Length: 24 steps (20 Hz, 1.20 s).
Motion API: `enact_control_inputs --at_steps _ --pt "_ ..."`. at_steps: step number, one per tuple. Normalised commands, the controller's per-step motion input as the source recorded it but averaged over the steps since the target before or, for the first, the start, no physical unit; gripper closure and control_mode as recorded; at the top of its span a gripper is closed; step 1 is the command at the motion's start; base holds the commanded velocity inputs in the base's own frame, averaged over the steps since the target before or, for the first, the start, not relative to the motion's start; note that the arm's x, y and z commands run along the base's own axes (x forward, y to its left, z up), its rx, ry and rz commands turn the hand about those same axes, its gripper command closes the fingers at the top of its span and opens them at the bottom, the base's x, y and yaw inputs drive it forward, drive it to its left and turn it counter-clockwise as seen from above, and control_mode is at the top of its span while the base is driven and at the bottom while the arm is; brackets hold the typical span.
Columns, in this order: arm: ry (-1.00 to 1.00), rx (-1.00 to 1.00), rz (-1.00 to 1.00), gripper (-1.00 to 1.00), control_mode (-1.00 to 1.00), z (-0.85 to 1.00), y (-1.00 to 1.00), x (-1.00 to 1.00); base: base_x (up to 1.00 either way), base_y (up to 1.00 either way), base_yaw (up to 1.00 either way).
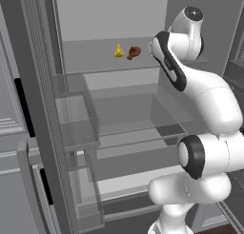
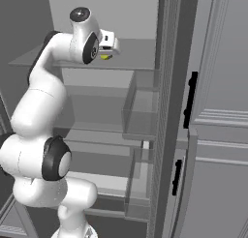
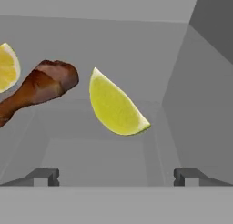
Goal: Place one lemon wedge and one chicken drumstick in each tupperware on the nearby counter, to pack two identical lunches.
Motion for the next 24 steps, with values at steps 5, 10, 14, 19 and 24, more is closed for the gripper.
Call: enact_control_inputs --at_steps 5,10,14,19,24 --pt "0.09 0.0 0.03 -1.0 -1.0 -0.08 -0.06 0.76 0.0 0.0 0.0" --pt "0.01 0.0 0.05 -1.0 -1.0 -0.23 0.0 0.7 0.0 0.0 0.0" --pt "0.0 0.0 0.04 -1.0 -1.0 -0.27 -0.01 0.48 0.0 0.0 0.0" --pt "0.0 -0.09 0.0 -1.0 -1.0 -0.69 0.05 -0.15 0.0 0.0 0.0" --pt "-0.02 -0.1 0.0 1.0 -1.0 -0.6 0.09 -0.39 0.0 0.0 0.0"
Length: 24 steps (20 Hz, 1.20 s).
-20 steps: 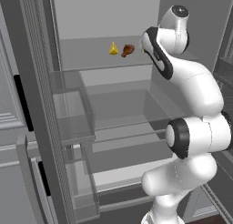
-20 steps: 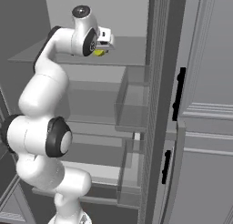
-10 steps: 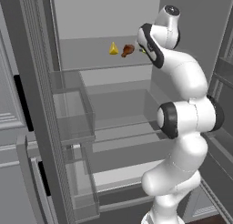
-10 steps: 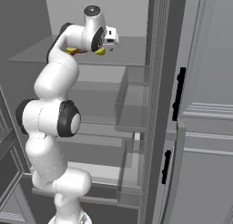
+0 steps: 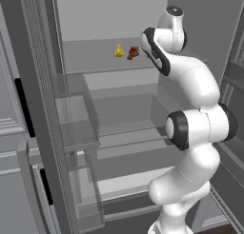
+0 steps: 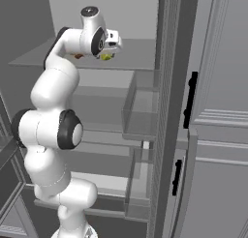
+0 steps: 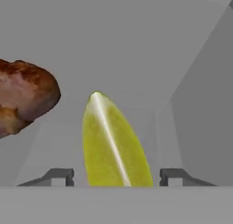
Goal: Place one lemon wedge and one chicken drumstick in each tupperware on the nearby counter, to pack two identical lunches.
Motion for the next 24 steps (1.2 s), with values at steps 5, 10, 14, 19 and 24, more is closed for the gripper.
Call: enact_control_inputs --at_steps 5,10,14,19,24 --pt "-0.01 0.0 0.0 1.0 -1.0 -0.21 0.0 0.0 0.0 0.0 0.0" --pt "-0.03 0.0 0.0 1.0 -1.0 -0.11 0.0 -0.43 0.0 0.0 0.0" --pt "-0.1 0.0 0.0 1.0 -1.0 -0.01 0.09 -1.0 0.0 0.0 0.0" --pt "-0.09 0.0 0.0 1.0 -1.0 -0.11 0.15 -1.0 0.0 0.0 0.0" --pt "0.0 0.0 0.0 1.0 -1.0 -0.01 0.04 -1.0 0.0 0.0 0.0"
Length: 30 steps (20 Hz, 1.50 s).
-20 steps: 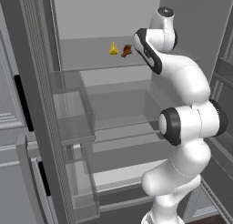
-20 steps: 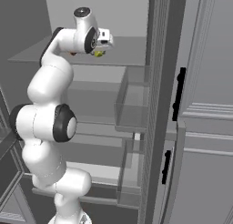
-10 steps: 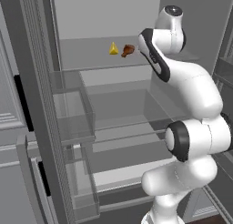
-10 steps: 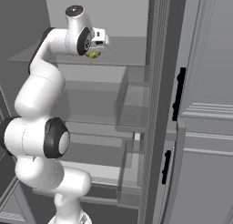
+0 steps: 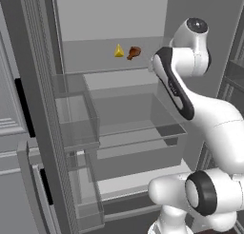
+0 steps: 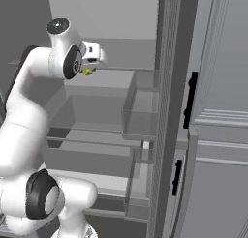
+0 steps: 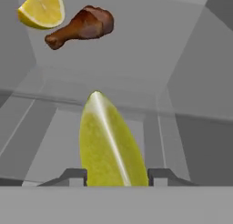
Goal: Place one lemon wedge and one chicken drumstick in each tupperware on the nearby counter, to pack two identical lunches.
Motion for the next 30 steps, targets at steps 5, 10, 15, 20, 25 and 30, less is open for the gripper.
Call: enact_control_inputs --at_steps 5,10,15,20,25,30 --pt "0.0 -0.01 0.01 1.0 -1.0 -0.24 0.02 -1.0 0.0 0.0 0.0" --pt "0.0 -0.03 0.01 1.0 -1.0 -0.71 0.11 -1.0 0.0 0.0 0.0" --pt "0.0 -0.01 0.02 1.0 1.0 -0.34 0.06 -0.4 -0.6 0.08 0.05" --pt "0.0 0.0 0.0 1.0 1.0 0.0 0.0 0.0 -1.0 0.13 0.12" --pt "0.0 0.0 0.0 1.0 1.0 0.0 0.0 0.0 -1.0 0.31 0.14" --pt "0.0 0.0 0.0 1.0 1.0 0.0 0.0 0.0 -1.0 0.63 0.26"
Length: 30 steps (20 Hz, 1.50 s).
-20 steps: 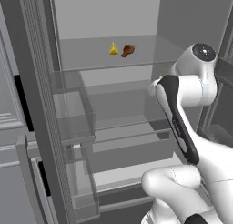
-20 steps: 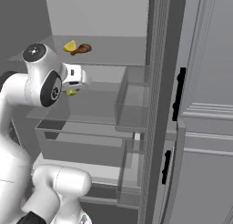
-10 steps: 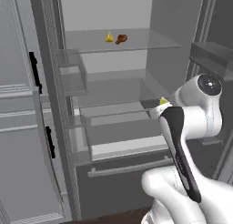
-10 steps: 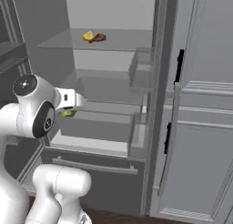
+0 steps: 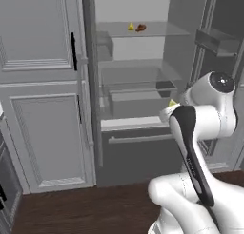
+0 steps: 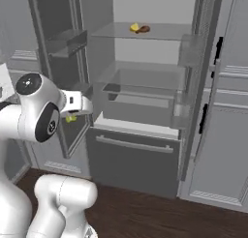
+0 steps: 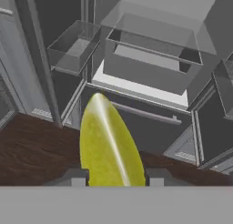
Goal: Place one lemon wedge and one chicken drumstick in each tupperware on the nearby counter, to pack two identical lunches.
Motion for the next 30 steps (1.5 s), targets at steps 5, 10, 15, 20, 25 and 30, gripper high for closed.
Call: enact_control_inputs --at_steps 5,10,15,20,25,30 --pt "0.0 0.0 0.0 1.0 1.0 0.0 0.0 0.0 -0.83 0.89 0.41" --pt "0.0 0.0 0.0 1.0 1.0 0.0 0.0 0.0 0.21 0.94 0.38" --pt "0.0 0.0 0.0 1.0 1.0 0.0 0.0 0.0 0.96 0.48 0.3" --pt "0.0 0.0 0.0 1.0 1.0 0.0 0.0 0.0 1.0 0.08 0.24" --pt "0.0 0.0 0.0 1.0 1.0 0.0 0.0 0.0 1.0 0.07 0.26" --pt "0.0 0.0 0.0 1.0 1.0 0.0 0.0 0.0 1.0 0.5 0.31"
